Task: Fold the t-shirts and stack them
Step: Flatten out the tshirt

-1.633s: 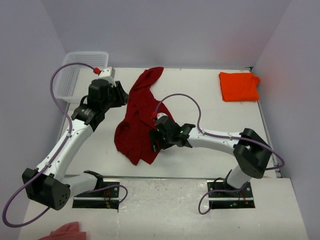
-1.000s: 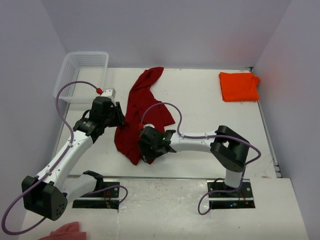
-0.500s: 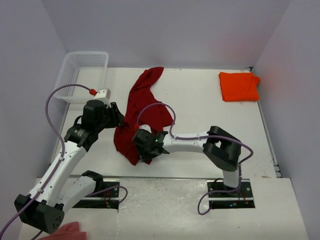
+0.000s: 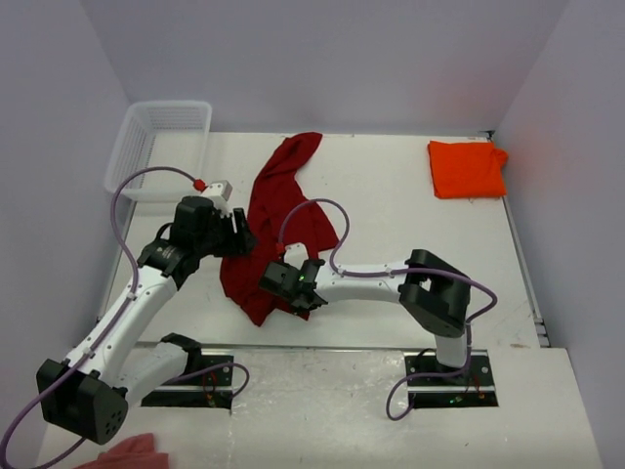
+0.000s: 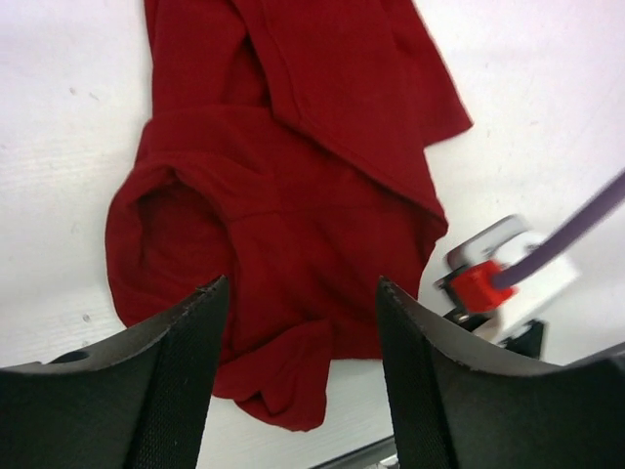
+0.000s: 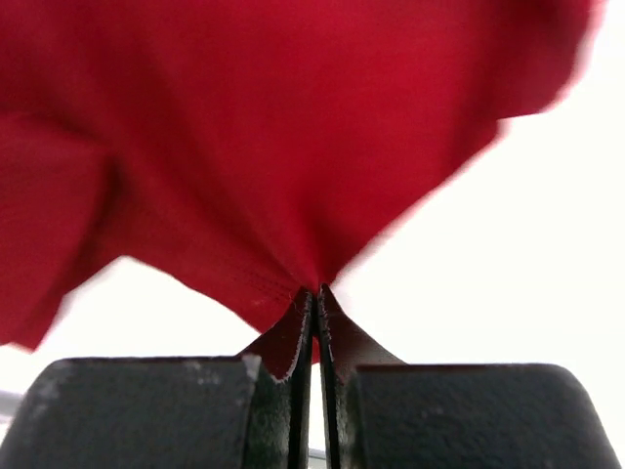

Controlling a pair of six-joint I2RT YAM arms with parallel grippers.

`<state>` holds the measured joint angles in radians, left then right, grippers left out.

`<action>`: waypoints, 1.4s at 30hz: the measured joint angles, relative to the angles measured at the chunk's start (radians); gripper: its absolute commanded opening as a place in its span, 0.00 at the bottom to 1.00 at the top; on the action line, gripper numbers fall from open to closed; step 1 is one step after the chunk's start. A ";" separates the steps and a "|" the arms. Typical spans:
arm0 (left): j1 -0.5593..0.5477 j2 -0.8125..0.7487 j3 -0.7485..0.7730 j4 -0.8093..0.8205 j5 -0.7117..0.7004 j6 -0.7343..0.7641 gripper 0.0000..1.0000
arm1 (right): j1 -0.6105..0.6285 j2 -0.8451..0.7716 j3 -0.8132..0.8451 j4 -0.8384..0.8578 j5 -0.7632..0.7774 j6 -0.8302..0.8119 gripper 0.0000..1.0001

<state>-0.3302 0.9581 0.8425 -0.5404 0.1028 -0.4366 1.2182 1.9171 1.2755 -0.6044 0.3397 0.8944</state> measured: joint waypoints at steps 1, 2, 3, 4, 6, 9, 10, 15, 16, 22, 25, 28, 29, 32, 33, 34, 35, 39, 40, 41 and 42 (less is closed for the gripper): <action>-0.001 0.018 -0.008 -0.002 0.010 0.003 0.65 | -0.004 -0.002 0.015 -0.049 0.032 -0.005 0.00; -0.006 0.034 -0.012 -0.005 0.015 0.003 0.66 | -0.011 -0.006 0.032 -0.090 0.056 -0.011 0.00; -0.013 0.053 -0.017 -0.006 0.021 0.003 0.66 | -0.024 -0.016 0.052 -0.129 0.078 -0.024 0.00; -0.021 0.067 -0.018 -0.009 0.025 0.003 0.65 | -0.040 -0.032 0.072 -0.157 0.095 -0.036 0.00; -0.043 0.097 -0.018 -0.010 0.028 0.003 0.64 | -0.081 -0.080 0.112 -0.190 0.119 -0.065 0.00; -0.088 0.157 -0.016 -0.006 0.033 0.002 0.63 | -0.150 -0.167 0.164 -0.195 0.127 -0.123 0.00; -0.105 0.176 -0.016 -0.003 0.037 0.000 0.63 | -0.167 -0.188 0.178 -0.195 0.134 -0.135 0.00; -0.240 0.247 -0.040 0.041 0.040 -0.047 0.62 | -0.203 -0.229 0.218 -0.196 0.144 -0.191 0.00; -0.261 0.256 -0.048 0.051 0.040 -0.057 0.61 | -0.206 -0.229 0.218 -0.197 0.142 -0.199 0.00; -0.340 0.304 -0.063 0.068 0.011 -0.112 0.57 | -0.235 -0.237 0.209 -0.204 0.137 -0.226 0.00; -0.371 0.320 -0.063 0.059 -0.058 -0.146 0.52 | -0.267 -0.278 0.170 -0.201 0.130 -0.233 0.00; -0.411 0.341 -0.061 0.016 -0.171 -0.192 0.50 | -0.303 -0.347 0.117 -0.196 0.117 -0.237 0.00; -0.426 0.348 -0.058 -0.005 -0.212 -0.208 0.50 | -0.312 -0.367 0.103 -0.194 0.114 -0.238 0.00; -0.465 0.378 -0.036 -0.071 -0.327 -0.257 0.50 | -0.326 -0.427 0.063 -0.190 0.111 -0.241 0.00; -0.480 0.391 -0.027 -0.089 -0.358 -0.275 0.50 | -0.328 -0.442 0.053 -0.187 0.109 -0.242 0.00; -0.491 0.402 -0.022 -0.099 -0.381 -0.288 0.50 | -0.328 -0.456 0.043 -0.185 0.108 -0.244 0.00; -0.501 0.415 -0.016 -0.110 -0.401 -0.304 0.50 | -0.329 -0.468 0.035 -0.184 0.105 -0.245 0.00; -0.538 0.463 -0.007 -0.143 -0.459 -0.356 0.51 | -0.334 -0.492 0.008 -0.169 0.086 -0.254 0.00; -0.547 0.479 -0.003 -0.151 -0.470 -0.367 0.50 | -0.335 -0.496 0.000 -0.163 0.082 -0.257 0.00; -0.555 0.494 0.001 -0.156 -0.478 -0.377 0.50 | -0.337 -0.501 -0.010 -0.156 0.077 -0.260 0.00; -0.563 0.511 0.005 -0.159 -0.483 -0.389 0.49 | -0.339 -0.508 -0.021 -0.151 0.070 -0.262 0.00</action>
<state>-0.8932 1.4693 0.8474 -0.6991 -0.3801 -0.8253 0.8795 1.4094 1.2541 -0.7551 0.4099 0.6323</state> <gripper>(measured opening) 0.502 0.007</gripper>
